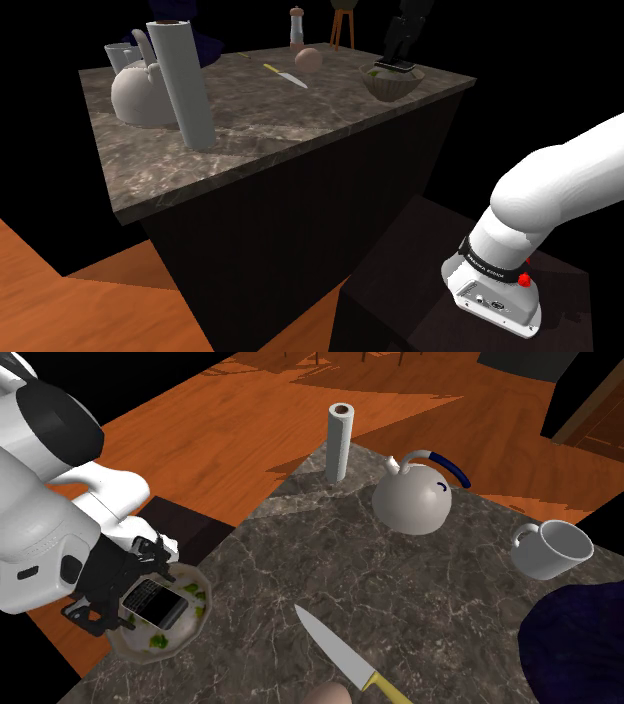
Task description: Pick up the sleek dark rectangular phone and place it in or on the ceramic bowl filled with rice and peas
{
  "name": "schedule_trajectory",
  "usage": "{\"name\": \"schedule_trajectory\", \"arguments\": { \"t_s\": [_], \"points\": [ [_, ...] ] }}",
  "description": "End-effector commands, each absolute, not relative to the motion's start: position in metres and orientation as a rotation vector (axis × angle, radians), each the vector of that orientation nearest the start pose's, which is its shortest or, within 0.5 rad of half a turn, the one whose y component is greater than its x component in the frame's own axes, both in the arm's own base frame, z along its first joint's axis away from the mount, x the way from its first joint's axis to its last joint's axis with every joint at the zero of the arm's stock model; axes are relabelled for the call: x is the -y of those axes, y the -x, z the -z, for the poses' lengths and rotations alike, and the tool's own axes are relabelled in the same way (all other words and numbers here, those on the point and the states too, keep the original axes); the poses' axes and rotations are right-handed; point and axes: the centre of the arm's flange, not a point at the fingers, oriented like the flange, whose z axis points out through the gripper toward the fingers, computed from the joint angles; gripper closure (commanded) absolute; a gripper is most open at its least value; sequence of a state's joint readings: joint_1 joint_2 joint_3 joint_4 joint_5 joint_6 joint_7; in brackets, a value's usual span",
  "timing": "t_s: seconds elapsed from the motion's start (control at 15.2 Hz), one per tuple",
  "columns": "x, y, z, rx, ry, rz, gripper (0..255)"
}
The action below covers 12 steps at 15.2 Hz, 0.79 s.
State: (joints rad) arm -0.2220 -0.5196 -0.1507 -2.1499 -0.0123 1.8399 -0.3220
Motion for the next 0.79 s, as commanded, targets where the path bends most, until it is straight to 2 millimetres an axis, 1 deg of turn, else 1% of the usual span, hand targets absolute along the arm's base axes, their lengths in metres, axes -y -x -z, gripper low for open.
{"name": "schedule_trajectory", "arguments": {
  "t_s": [0.0,0.2,0.73],
  "points": [
    [0.163,-0.377,-0.631,-0.057,3.132,0.336,0],
    [0.163,-0.369,-0.667,-0.057,3.132,0.336,0],
    [0.163,-0.369,-0.667,-0.057,3.132,0.336,0]
  ]
}}
